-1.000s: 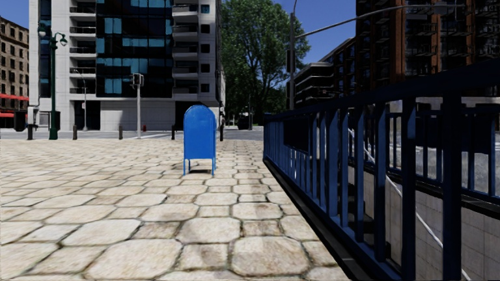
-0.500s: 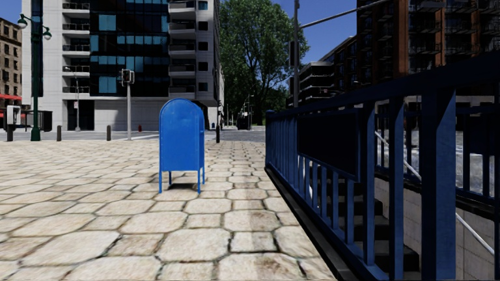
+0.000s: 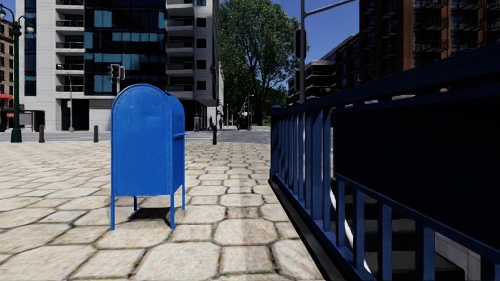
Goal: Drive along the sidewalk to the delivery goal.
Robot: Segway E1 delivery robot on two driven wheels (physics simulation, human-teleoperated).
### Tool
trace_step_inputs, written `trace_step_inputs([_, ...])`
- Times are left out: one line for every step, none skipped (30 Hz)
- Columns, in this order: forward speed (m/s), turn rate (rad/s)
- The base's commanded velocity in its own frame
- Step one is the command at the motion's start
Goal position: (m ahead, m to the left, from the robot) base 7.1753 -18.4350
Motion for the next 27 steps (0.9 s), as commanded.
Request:
trace_step_inputs([2.0, 0.03])
trace_step_inputs([2.0, 0.08])
trace_step_inputs([2.0, 0.09])
trace_step_inputs([2.0, 0.09])
trace_step_inputs([2.0, 0.09])
trace_step_inputs([2.0, 0.09])
trace_step_inputs([2.0, 0.11])
trace_step_inputs([2.0, 0.13])
trace_step_inputs([2.0, 0.13])
trace_step_inputs([2.0, 0.14])
trace_step_inputs([2.0, 0.15])
trace_step_inputs([2.0, 0.15])
trace_step_inputs([2.0, 0.15])
trace_step_inputs([2.0, 0.15])
trace_step_inputs([2.0, 0.16])
trace_step_inputs([2.0, 0.17])
trace_step_inputs([2.0, 0.17])
trace_step_inputs([2.0, 0.17])
trace_step_inputs([2.0, 0.18])
trace_step_inputs([2.0, 0.19])
trace_step_inputs([2.0, 0.19])
trace_step_inputs([2.0, 0.19])
trace_step_inputs([2.0, 0.2])
trace_step_inputs([2.0, 0.2])
trace_step_inputs([2.0, 0.2])
trace_step_inputs([2.0, 0.2])
trace_step_inputs([2.0, 0.23])
